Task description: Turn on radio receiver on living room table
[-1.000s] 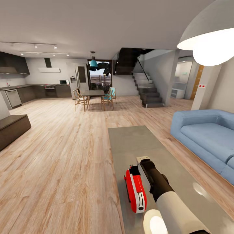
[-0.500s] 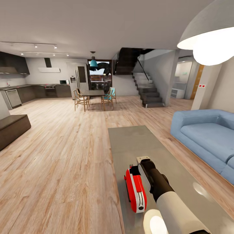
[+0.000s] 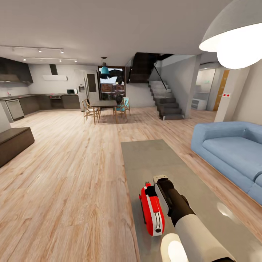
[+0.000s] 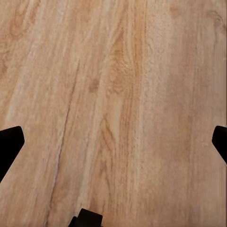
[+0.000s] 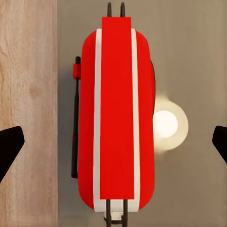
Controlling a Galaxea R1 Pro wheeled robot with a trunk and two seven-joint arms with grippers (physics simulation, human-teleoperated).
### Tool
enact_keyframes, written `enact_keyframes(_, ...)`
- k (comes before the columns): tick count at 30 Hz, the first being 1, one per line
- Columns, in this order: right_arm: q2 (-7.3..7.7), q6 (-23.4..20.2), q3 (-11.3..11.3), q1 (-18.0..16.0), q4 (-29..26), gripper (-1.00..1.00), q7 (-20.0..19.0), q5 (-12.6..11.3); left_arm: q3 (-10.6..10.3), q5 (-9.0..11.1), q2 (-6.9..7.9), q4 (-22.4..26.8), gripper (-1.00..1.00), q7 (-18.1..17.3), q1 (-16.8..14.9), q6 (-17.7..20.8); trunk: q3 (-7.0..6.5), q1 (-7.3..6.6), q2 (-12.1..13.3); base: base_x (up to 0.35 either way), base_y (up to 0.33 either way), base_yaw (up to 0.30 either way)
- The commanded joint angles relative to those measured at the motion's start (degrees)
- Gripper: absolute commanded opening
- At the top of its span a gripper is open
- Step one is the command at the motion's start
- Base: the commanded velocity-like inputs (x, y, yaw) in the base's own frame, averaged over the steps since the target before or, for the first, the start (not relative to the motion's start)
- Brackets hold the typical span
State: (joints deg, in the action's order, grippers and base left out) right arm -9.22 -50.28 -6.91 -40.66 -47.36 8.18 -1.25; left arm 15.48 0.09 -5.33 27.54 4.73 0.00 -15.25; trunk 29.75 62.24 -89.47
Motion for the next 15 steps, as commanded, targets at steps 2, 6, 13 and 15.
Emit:
enact_keyframes(2,0.02,-0.25,-0.12,-0.03,-0.03,1.00,0.31,-0.15,0.11,0.00,-0.17,0.06,1.00,0.02,0.00,0.02,0.05,0.00,-0.03,0.000,0.000,0.000)
enact_keyframes(6,0.05,-0.26,-0.12,-0.03,0.03,1.00,0.27,-0.15,0.09,-0.12,-0.30,0.06,1.00,-0.04,0.00,0.20,0.05,0.00,-0.03,0.000,0.000,0.000)
enact_keyframes(13,0.08,-0.14,-0.12,-0.03,1.29,1.00,0.23,-0.14,0.08,-0.17,-0.36,0.06,1.00,0.00,0.00,0.18,0.95,1.10,-2.04,0.000,0.000,0.000)
enact_keyframes(15,0.08,-0.11,-0.12,-0.03,1.47,1.00,0.21,-0.11,0.08,-0.14,-0.34,0.06,1.00,0.01,0.00,0.16,1.31,1.54,-2.84,0.000,0.000,0.000)
